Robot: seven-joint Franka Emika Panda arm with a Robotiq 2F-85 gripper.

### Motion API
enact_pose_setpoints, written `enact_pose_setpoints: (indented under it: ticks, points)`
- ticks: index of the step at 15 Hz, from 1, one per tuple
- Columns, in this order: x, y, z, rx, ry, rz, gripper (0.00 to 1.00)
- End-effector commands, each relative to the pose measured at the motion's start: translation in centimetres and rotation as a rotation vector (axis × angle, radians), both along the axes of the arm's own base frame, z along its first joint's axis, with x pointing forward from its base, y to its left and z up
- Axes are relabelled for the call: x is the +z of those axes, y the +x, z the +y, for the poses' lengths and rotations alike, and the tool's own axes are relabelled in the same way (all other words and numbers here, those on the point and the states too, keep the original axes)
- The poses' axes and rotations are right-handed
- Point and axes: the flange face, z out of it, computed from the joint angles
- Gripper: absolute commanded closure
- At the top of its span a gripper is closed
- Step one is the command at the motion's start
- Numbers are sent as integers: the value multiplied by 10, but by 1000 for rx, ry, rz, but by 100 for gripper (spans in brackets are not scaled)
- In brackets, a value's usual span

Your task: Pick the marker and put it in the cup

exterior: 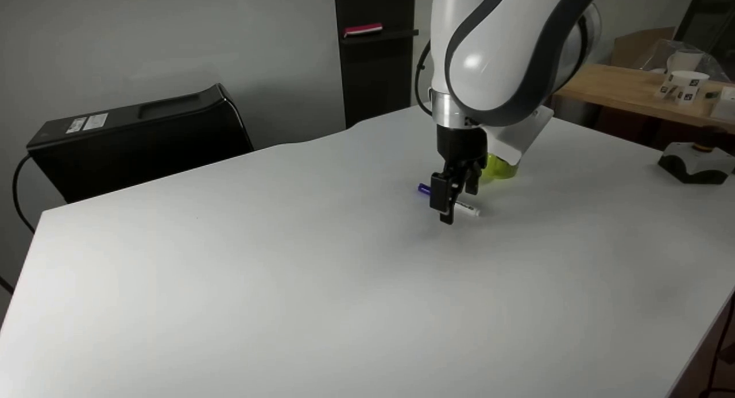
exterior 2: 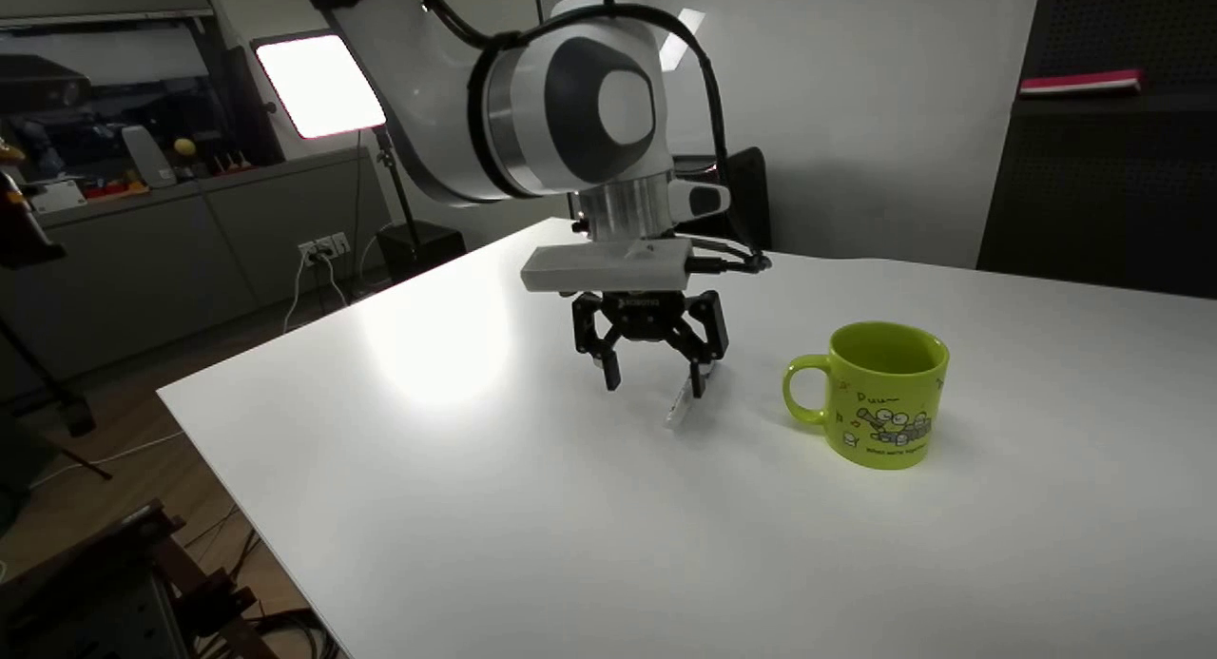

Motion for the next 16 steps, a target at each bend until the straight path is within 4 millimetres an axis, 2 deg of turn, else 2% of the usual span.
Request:
enact_pose_setpoints:
  ticks: [1,8,15,16]
  points:
    - [-11,15,-5,-18,3,-23,0]
    - [-18,29,-26,-50,-28,-46,0]
    - [-19,36,-24,-60,-34,-63,0]
    - [-19,37,-23,-62,-32,-62,25]
